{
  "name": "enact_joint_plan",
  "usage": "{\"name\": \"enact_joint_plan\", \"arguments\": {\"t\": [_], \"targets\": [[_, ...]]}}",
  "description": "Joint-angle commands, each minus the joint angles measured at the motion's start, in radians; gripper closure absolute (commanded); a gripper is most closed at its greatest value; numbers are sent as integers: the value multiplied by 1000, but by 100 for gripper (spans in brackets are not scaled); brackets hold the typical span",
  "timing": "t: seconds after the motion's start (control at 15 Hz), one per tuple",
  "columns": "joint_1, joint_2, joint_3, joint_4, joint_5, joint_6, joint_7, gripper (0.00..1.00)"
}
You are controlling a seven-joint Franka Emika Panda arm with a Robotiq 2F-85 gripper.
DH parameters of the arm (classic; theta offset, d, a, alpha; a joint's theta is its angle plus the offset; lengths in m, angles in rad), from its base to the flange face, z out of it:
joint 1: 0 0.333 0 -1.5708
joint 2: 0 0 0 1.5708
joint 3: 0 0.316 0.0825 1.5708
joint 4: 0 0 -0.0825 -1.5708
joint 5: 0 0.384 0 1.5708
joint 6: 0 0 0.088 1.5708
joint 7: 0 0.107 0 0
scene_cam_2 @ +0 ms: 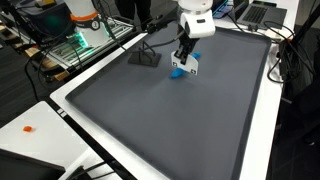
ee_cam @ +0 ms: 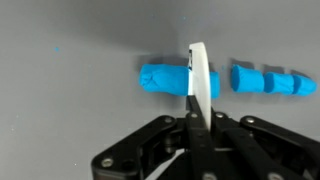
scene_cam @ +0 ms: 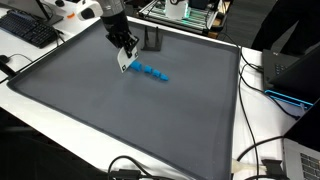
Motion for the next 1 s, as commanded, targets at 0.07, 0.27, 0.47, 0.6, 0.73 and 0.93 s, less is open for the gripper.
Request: {"name": "enact_joint_plan", "arguments": {"t": [0.07, 0.27, 0.47, 0.6, 0.73, 0.93], "targets": [[-1, 19, 1, -19, -13, -2, 17, 99], [-1, 29, 6, -27, -9, 3, 12, 99], [0, 36, 8, -31, -8, 4, 12, 99], [-1, 39, 11, -32, -3, 5, 9, 99], [-2, 43, 15, -32, 2, 3, 5, 99], [-4, 48, 19, -33, 9, -1, 2, 99]]}}
